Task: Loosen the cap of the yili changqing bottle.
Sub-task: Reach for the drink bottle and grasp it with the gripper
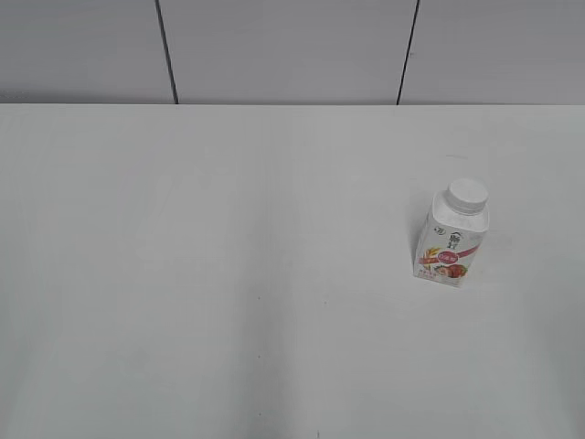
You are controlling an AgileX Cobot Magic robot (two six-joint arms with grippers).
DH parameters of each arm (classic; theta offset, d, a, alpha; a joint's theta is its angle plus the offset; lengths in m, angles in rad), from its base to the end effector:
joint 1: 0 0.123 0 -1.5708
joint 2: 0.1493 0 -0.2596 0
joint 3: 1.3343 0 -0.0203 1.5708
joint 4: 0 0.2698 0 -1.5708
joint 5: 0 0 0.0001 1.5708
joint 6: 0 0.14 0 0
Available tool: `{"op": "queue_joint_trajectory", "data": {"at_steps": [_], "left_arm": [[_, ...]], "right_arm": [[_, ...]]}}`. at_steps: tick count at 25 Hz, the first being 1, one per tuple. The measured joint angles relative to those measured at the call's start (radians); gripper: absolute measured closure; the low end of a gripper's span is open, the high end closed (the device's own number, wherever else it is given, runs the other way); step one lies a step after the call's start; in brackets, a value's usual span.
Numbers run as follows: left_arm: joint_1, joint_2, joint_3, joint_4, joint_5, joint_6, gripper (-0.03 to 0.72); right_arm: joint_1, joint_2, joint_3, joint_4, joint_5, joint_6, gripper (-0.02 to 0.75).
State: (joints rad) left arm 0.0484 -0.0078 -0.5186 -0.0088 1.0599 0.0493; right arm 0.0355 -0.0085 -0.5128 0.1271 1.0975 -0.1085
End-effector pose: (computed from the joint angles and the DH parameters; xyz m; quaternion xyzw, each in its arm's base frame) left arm 0.0781 0.0027 0.2710 0.0006 0.8461 0.0216 0.5327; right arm 0.0751 0.0185 0.2653 -0.0658 0.8530 0.0446 0.5158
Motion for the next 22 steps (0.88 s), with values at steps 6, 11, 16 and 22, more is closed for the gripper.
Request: {"op": "queue_joint_trajectory", "data": {"at_steps": [6, 11, 16, 22], "left_arm": [[0.000, 0.000, 0.000, 0.000, 0.000, 0.000, 0.447], [0.000, 0.000, 0.000, 0.000, 0.000, 0.000, 0.447], [0.000, 0.000, 0.000, 0.000, 0.000, 0.000, 0.447], [0.000, 0.000, 0.000, 0.000, 0.000, 0.000, 0.449]], "right_arm": [[0.000, 0.000, 0.000, 0.000, 0.000, 0.000, 0.227], [0.000, 0.000, 0.000, 0.000, 0.000, 0.000, 0.227], [0.000, 0.000, 0.000, 0.000, 0.000, 0.000, 0.227], [0.000, 0.000, 0.000, 0.000, 0.000, 0.000, 0.227]]}}
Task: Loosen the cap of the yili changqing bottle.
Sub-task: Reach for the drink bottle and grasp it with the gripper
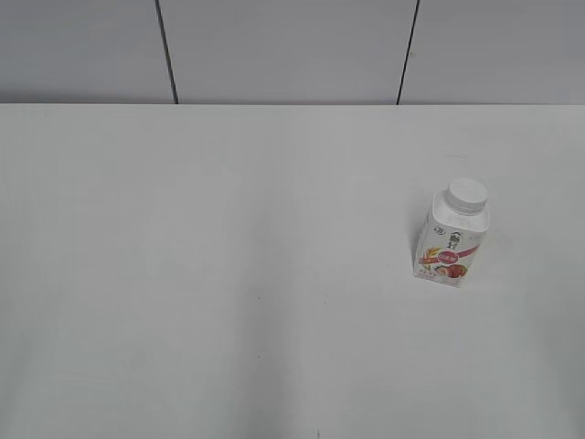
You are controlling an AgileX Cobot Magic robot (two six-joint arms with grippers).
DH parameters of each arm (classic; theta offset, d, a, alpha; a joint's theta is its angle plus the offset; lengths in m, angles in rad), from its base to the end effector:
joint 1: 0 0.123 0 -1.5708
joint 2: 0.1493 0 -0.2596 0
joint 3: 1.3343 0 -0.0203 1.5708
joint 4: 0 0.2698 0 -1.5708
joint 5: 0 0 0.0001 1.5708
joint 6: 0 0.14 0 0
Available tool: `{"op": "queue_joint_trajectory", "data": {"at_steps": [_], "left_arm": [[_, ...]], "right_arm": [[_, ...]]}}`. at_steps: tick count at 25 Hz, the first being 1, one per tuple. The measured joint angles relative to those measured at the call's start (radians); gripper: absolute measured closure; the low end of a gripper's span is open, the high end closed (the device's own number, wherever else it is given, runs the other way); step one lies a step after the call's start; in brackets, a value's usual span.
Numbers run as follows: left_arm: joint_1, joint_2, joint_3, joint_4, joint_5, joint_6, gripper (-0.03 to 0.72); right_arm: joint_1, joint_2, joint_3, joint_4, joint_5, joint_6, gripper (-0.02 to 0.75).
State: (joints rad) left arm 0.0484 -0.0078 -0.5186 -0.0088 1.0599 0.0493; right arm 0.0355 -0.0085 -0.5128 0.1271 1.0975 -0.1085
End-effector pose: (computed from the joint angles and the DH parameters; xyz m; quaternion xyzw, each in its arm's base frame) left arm 0.0781 0.0027 0.2710 0.0006 0.8461 0.0216 0.5327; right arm 0.0751 0.0185 0.2653 -0.0658 0.8530 0.0446 0.5158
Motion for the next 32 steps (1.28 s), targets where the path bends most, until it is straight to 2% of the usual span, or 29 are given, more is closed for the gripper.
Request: {"op": "queue_joint_trajectory", "data": {"at_steps": [26, 29, 32], "left_arm": [[0.000, 0.000, 0.000, 0.000, 0.000, 0.000, 0.445], [0.000, 0.011, 0.000, 0.000, 0.000, 0.000, 0.383], [0.000, 0.051, 0.000, 0.000, -0.002, 0.000, 0.241]], "right_arm": [[0.000, 0.000, 0.000, 0.000, 0.000, 0.000, 0.227], [0.000, 0.000, 0.000, 0.000, 0.000, 0.000, 0.227], [0.000, 0.000, 0.000, 0.000, 0.000, 0.000, 0.227]]}}
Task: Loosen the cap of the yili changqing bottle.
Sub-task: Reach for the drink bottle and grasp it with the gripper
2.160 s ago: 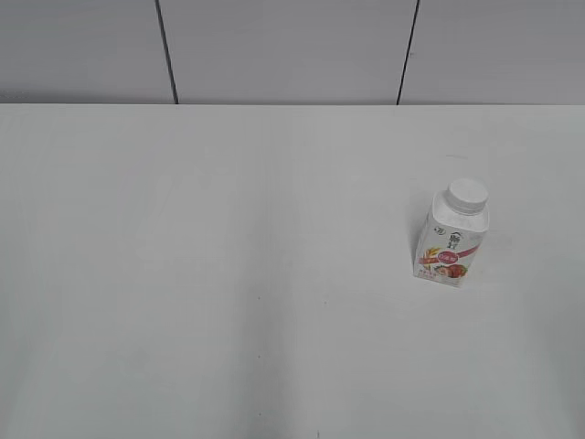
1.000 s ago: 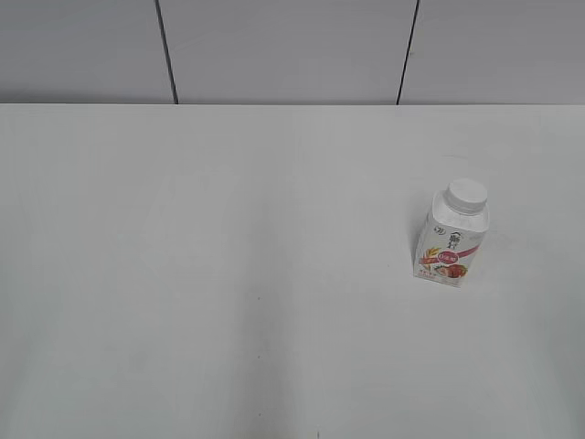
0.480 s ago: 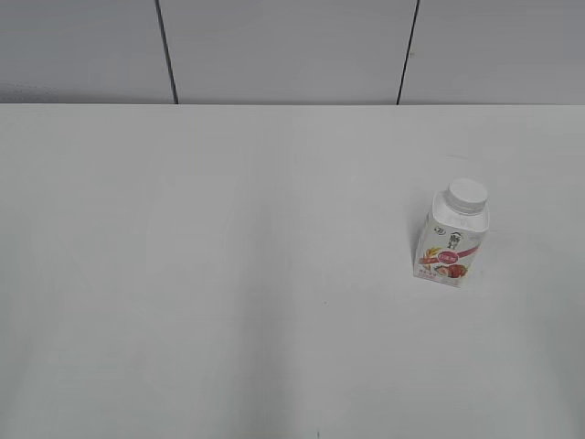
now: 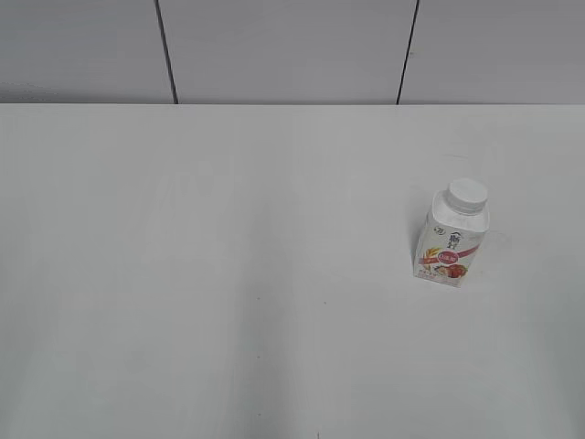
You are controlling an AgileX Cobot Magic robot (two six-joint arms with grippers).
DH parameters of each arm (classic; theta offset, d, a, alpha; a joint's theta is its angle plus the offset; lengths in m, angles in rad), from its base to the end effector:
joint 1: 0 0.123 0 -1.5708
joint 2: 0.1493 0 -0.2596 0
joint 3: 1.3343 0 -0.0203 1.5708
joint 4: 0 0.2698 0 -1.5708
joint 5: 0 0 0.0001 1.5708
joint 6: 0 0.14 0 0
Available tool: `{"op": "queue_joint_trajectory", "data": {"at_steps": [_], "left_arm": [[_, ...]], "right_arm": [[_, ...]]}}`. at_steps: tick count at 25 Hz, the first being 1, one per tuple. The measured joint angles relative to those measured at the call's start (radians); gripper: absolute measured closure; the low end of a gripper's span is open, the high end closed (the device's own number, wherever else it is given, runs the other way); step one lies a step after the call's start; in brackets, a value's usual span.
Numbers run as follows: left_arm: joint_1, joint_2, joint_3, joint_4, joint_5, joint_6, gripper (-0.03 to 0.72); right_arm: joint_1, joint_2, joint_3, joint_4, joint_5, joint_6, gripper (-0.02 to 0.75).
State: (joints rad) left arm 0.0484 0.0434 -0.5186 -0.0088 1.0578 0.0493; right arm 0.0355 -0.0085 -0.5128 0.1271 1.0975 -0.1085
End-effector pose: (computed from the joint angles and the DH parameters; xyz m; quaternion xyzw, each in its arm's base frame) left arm 0.0857 0.0031 0.2671 0.0005 0.8589 0.0206 0.5118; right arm 0.0751 0.0185 0.2653 -0.0658 0.8530 0.0446 0.5158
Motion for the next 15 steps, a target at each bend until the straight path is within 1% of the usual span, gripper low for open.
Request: {"op": "queue_joint_trajectory", "data": {"at_steps": [2, 3, 8, 10, 13, 15], "left_arm": [[0.000, 0.033, 0.000, 0.000, -0.001, 0.000, 0.174], [0.000, 0.050, 0.000, 0.000, -0.001, 0.000, 0.156], [0.000, 0.123, 0.000, 0.009, -0.008, 0.000, 0.134], [0.000, 0.139, -0.006, 0.030, -0.027, 0.000, 0.134], [0.000, 0.140, -0.015, 0.074, -0.162, 0.000, 0.134], [0.000, 0.140, -0.015, 0.085, -0.309, 0.000, 0.134]], "right_arm": [[0.000, 0.000, 0.000, 0.000, 0.000, 0.000, 0.227], [0.000, 0.000, 0.000, 0.000, 0.000, 0.000, 0.227], [0.000, 0.000, 0.000, 0.000, 0.000, 0.000, 0.227], [0.000, 0.000, 0.000, 0.000, 0.000, 0.000, 0.227], [0.000, 0.000, 0.000, 0.000, 0.000, 0.000, 0.227], [0.000, 0.000, 0.000, 0.000, 0.000, 0.000, 0.227]]}}
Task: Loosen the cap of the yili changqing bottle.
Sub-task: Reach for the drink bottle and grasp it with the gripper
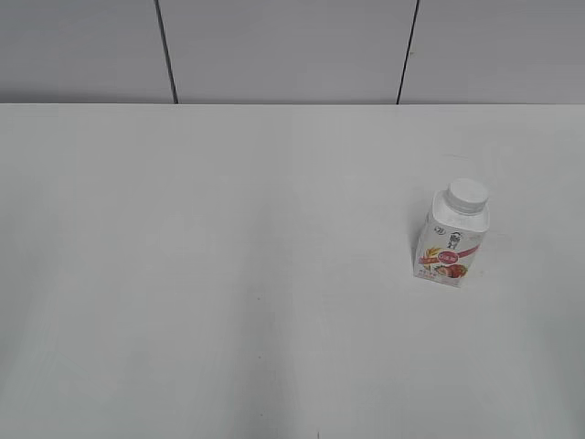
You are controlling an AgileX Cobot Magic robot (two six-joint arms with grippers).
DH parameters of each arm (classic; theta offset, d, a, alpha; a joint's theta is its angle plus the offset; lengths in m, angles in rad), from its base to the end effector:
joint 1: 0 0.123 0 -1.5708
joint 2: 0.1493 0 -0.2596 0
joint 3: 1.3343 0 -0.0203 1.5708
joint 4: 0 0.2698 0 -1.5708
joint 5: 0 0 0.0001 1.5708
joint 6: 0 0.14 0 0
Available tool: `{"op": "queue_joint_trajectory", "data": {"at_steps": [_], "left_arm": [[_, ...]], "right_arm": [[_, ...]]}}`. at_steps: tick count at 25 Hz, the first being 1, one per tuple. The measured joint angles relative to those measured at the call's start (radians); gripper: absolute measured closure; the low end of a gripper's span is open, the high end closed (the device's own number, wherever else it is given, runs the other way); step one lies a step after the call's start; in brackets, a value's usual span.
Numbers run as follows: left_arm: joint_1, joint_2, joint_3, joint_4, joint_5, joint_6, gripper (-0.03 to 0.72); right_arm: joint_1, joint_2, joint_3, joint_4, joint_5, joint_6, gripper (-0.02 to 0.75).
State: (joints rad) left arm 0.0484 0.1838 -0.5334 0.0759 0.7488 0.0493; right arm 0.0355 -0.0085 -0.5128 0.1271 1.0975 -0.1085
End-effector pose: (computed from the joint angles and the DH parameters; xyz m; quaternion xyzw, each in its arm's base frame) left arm 0.1231 0.0132 0.2976 0.0076 0.8078 0.0659 0.5857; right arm 0.0751 0.0185 0.2653 -0.0658 0.8530 0.0446 0.5158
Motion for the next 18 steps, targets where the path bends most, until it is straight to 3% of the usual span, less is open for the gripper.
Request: {"op": "queue_joint_trajectory", "data": {"at_steps": [7, 12, 18], "left_arm": [[0.000, 0.110, 0.091, 0.017, -0.473, 0.000, 0.179], [0.000, 0.301, 0.186, 0.029, -0.796, 0.000, 0.190], [0.000, 0.545, 0.199, 0.030, -1.094, 0.000, 0.208]], "right_arm": [[0.000, 0.000, 0.000, 0.000, 0.000, 0.000, 0.227], [0.000, 0.000, 0.000, 0.000, 0.000, 0.000, 0.227], [0.000, 0.000, 0.000, 0.001, 0.000, 0.000, 0.227]]}}
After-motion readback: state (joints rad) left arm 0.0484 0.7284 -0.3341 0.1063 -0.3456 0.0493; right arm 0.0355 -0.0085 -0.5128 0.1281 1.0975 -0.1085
